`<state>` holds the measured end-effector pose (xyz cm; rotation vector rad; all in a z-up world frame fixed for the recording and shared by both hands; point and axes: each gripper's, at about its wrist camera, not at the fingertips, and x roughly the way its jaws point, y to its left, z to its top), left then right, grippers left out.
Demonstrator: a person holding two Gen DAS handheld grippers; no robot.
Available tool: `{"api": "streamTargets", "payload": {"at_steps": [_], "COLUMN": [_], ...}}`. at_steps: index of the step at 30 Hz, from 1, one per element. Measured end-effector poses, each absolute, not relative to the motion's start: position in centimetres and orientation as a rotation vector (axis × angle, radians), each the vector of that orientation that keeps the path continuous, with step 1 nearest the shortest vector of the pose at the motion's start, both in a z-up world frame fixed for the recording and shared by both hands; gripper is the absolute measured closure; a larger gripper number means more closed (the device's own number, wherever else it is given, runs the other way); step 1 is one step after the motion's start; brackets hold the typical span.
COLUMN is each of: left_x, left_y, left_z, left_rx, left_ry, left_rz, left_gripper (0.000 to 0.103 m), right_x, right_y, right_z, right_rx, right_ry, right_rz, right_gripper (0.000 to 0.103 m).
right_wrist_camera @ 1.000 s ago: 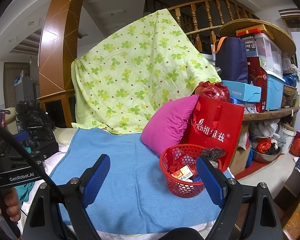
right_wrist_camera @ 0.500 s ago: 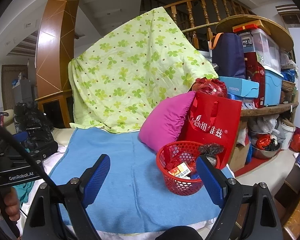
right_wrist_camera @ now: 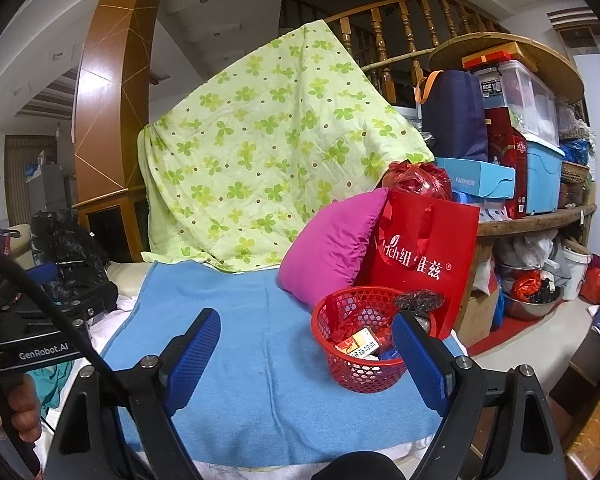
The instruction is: Collect trash
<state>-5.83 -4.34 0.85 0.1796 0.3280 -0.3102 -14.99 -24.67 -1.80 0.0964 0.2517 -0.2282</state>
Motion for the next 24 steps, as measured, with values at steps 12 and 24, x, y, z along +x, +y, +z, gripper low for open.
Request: {"api": "streamTargets", "payload": {"at_steps": [12,24], "left_x": [-6.4,-6.51], "left_y": [-4.62,-4.51], "left_z": [1.25,1.43], "left_rx": [0.193,0.198], "left_ry": [0.315,0.317], "left_rz": [-0.326,-0.33], "left_gripper": [0.0,0.0], "right_x": [-15.36,-15.36], "right_y": [-24.83,-24.76], "right_z": [-1.67,-1.7], "right_rx": [0.097,0.095], "right_ry": [0.249,0.249], "right_rz": [-0.232,-0.232], "right_gripper": [0.013,0.013]}}
